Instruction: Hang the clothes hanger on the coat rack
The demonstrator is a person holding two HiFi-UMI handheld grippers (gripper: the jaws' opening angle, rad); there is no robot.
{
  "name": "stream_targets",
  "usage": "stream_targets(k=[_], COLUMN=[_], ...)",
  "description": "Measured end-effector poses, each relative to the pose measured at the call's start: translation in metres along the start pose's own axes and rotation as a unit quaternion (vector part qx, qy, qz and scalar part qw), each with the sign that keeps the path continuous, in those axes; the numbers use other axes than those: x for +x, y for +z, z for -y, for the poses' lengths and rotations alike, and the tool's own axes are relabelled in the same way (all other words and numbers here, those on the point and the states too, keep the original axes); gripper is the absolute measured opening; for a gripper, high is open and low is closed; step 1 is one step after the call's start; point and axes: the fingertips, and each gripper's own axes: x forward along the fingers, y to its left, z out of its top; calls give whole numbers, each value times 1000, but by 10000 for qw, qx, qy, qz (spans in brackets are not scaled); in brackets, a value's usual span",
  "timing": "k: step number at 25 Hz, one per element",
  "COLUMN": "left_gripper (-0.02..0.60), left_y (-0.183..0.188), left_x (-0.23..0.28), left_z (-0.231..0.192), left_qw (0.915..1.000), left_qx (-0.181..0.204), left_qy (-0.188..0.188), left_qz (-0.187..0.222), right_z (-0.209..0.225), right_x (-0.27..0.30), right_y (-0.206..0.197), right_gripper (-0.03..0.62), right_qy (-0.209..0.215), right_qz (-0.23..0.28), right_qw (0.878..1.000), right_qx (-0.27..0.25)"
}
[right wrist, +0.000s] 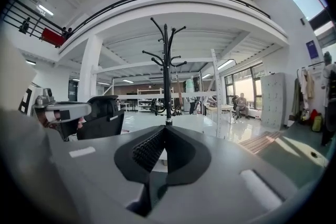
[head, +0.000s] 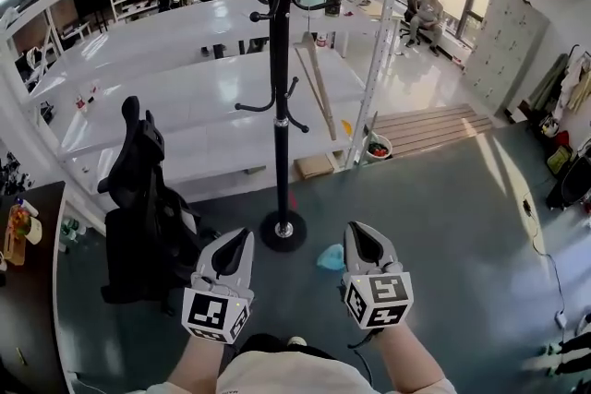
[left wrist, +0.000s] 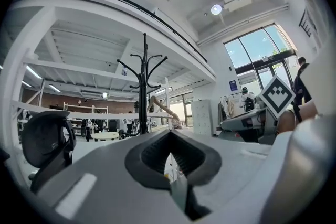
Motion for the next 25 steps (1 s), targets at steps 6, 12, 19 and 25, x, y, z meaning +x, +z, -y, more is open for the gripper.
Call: stream_targets(k=[6,12,19,25], left_gripper=[0,0,0,0], left_y=[0,8,20,15], left_x=[-46,-111,-194,-244], left_z=[18,34,51,68], left_qw=[10000,10000,9999,9997], left_qx=[52,51,114,35], left_qy=[-49,-22,-67,-208], left_qz=[-38,-57,-16,-102], right_z=[-34,-69,-126,-156], right_x=[-44,-104,-174,-217], right_y=[-25,-34,-43,-57], right_gripper=[26,26,26,26], right_qy=[136,-70,-141,-229], right_qz=[-77,58,83,-52], right_qw=[9998,10000,9997,9997], right_qx=[127,-6,-183,-105])
